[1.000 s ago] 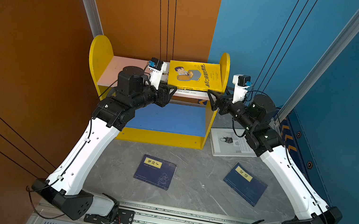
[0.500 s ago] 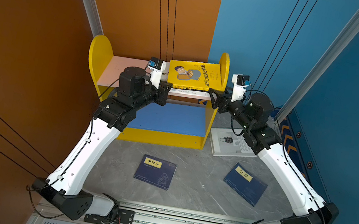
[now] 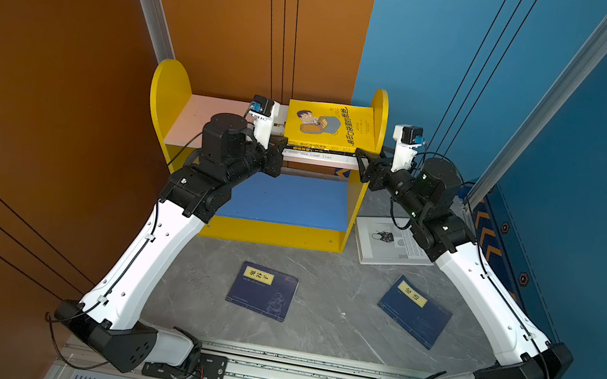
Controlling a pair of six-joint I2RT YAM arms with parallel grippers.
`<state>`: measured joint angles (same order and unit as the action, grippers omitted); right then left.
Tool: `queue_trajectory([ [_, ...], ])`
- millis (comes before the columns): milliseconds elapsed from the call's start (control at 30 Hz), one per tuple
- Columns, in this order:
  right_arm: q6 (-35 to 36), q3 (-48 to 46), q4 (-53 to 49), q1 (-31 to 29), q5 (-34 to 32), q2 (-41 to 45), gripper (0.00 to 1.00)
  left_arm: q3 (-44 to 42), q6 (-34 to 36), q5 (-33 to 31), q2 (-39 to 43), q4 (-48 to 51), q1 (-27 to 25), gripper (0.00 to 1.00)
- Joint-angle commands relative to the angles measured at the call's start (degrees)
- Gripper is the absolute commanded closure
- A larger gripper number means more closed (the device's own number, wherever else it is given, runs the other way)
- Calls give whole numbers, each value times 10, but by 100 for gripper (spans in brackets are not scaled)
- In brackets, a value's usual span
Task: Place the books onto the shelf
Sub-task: 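Open both grippers and draw them back from the stack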
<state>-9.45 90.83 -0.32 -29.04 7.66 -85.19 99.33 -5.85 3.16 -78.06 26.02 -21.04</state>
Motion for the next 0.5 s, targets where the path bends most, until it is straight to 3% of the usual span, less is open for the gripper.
queue_trajectory([
  [0, -10, 16, 18, -1, -11, -3, 31, -13, -7, -1, 8, -21, -8, 86],
  [133, -10, 9, 4, -2, -12, 16, 23, -29, -16, -13, 34, -25, -9, 70],
  [267, -6, -16, -16, -3, -19, 58, 12, -42, -40, -16, 75, -20, -9, 45],
  [467, -23, -86, -42, -18, -28, 134, 3, -93, -98, -25, 148, -6, -25, 27],
])
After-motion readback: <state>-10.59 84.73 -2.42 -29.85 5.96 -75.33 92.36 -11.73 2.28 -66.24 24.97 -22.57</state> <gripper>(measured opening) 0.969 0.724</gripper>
